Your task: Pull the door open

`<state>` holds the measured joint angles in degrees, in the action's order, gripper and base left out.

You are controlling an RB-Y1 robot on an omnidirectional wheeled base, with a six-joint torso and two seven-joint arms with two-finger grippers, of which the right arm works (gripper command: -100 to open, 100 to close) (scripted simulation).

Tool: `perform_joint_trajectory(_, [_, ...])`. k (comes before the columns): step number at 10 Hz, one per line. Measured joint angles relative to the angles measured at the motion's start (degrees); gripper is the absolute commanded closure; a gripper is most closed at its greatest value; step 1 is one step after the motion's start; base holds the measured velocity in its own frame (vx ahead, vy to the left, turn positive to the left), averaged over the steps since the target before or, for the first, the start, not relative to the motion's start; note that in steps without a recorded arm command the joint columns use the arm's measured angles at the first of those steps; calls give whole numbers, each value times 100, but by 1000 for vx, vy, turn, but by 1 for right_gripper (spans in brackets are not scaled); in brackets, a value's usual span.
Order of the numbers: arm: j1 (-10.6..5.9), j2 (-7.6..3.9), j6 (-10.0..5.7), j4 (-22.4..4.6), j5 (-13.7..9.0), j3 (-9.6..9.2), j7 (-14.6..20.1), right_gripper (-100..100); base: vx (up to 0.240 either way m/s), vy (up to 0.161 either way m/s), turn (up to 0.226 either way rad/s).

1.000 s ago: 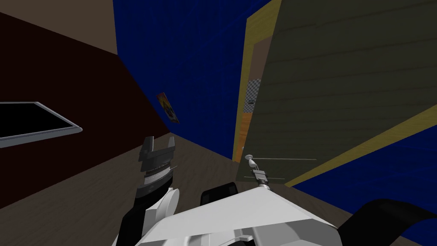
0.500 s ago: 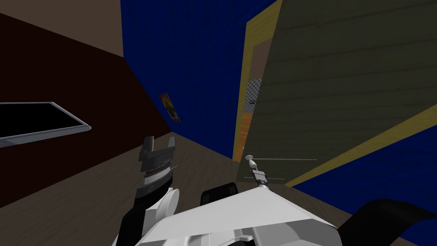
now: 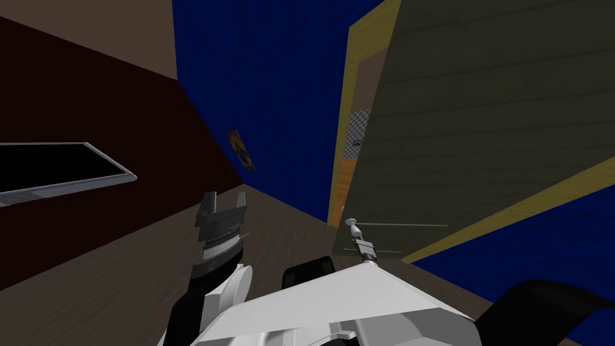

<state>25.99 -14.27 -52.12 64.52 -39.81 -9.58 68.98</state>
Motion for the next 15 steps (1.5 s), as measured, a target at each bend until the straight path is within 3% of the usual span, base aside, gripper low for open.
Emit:
perform_joint_trajectory(1, [-34,20,-55,-58,-38,-44,145,-100,-65,-9,34])
perform_joint_trajectory(3, [-18,12,-12,-34,-83,-62,231,-100,-9,7,-2])
perform_joint_trajectory(5, [-64,31,-126,-191,-64,-77,283,-100,9,3,-2])
perform_joint_trajectory(10, [73,15,-31,29,-82,-69,237,-100,-24,-1,23])
perform_joint_trajectory(12, [126,-119,-34,6,-94,-83,349,-100,-171,-7,80])
perform_joint_trajectory(15, [119,-182,-166,-174,-44,-212,540,-100,-108,-6,19])
